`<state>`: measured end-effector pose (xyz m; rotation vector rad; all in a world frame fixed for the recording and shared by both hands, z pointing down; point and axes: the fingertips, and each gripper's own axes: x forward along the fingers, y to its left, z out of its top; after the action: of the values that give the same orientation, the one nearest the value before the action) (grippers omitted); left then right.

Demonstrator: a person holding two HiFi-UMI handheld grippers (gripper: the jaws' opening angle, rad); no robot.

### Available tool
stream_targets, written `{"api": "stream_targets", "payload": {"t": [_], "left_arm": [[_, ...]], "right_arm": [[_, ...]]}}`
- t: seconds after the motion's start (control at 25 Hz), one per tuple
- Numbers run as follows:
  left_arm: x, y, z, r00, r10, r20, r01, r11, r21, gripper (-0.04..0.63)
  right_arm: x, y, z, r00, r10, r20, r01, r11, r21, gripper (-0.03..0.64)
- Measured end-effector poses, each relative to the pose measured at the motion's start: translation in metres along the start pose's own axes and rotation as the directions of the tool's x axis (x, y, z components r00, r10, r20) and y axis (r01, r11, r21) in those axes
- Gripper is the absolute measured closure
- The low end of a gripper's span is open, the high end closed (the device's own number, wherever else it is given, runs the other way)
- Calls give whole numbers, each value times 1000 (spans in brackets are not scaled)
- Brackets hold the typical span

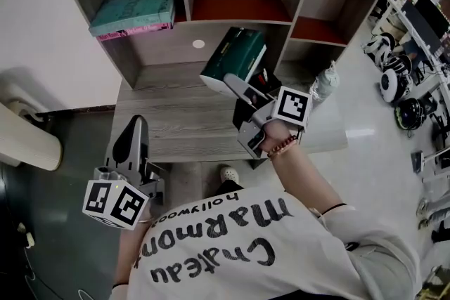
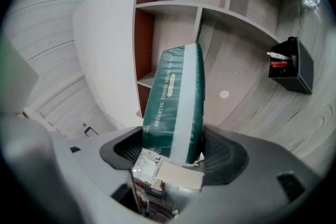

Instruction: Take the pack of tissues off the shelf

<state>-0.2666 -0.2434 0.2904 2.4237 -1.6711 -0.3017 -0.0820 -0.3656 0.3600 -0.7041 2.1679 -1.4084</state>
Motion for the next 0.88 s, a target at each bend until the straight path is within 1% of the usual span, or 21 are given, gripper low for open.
{"api": "stream_targets", "payload": {"t": [0.16, 0.32, 0.64, 0.76, 0.88], "left_arm": [[-17, -5, -6, 1000, -7, -11, 7, 1000, -5, 577], [-34, -8, -10, 1000, -5, -15, 5, 1000, 14, 577], [-63, -11, -41, 998, -1, -67, -3, 998, -61, 577], [-72, -14, -51, 997, -6, -78, 1, 998, -67, 577], [-84, -18, -65, 996, -5, -91, -2, 997, -74, 577]], "right_arm": [[-12, -5, -24, 999, -27, -22, 28, 999, 16, 282], [-26, -11, -51, 997, -63, -37, 64, 997, 38, 282], [-66, -31, -105, 983, -162, -86, 167, 984, 56, 282], [-80, -35, -124, 978, -183, -104, 190, 980, 58, 282], [-99, -36, -144, 970, -215, -116, 220, 975, 32, 282]]}}
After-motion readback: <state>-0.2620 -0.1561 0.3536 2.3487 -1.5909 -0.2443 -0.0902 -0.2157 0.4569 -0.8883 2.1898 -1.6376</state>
